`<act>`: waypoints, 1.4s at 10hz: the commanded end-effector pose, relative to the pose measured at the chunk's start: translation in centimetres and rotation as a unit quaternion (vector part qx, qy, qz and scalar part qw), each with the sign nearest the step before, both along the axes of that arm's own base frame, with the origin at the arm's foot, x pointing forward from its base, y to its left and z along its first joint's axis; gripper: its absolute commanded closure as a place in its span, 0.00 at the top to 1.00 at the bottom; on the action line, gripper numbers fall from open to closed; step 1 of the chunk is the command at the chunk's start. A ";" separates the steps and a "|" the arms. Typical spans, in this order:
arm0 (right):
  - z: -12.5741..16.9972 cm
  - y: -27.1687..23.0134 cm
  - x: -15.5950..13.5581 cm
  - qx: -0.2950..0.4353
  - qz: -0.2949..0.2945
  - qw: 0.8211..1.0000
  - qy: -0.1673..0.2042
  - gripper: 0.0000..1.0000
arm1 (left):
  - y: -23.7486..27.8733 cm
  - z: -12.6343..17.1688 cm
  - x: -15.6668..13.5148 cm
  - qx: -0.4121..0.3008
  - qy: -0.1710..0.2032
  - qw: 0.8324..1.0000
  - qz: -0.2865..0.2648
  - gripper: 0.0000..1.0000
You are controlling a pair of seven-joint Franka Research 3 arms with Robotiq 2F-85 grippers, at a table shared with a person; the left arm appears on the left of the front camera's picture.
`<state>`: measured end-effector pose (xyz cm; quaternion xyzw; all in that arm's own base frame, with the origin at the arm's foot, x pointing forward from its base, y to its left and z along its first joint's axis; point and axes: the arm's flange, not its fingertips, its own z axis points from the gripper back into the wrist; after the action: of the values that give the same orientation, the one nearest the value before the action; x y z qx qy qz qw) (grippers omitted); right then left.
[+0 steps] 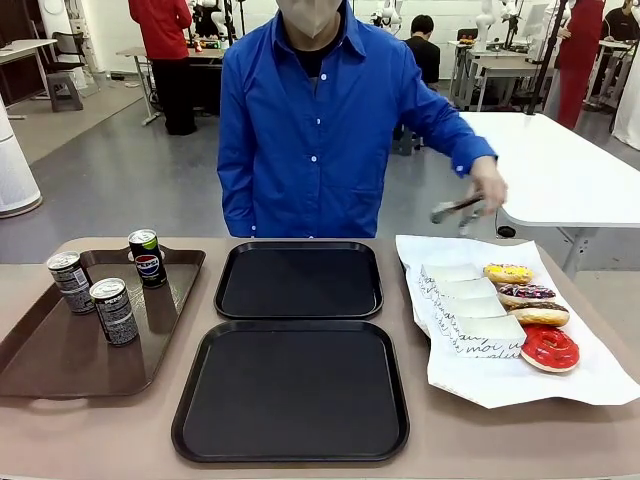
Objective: Set up donuts and drinks on trays.
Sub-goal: Pick up one Pepsi coke and place it on the Flat Tray.
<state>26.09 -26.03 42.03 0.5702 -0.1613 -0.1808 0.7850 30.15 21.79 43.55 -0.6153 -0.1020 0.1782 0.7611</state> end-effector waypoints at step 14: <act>-0.1 -0.1 0.0 0.008 0.000 1.000 -0.009 1.00 | -2.2 5.1 -1.0 0.084 -0.040 0.996 -0.017 1.00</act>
<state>26.09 -25.99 42.03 0.5710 -0.1606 -0.1802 0.7847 30.12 21.02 46.00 -0.5970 -0.1183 0.1496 0.7792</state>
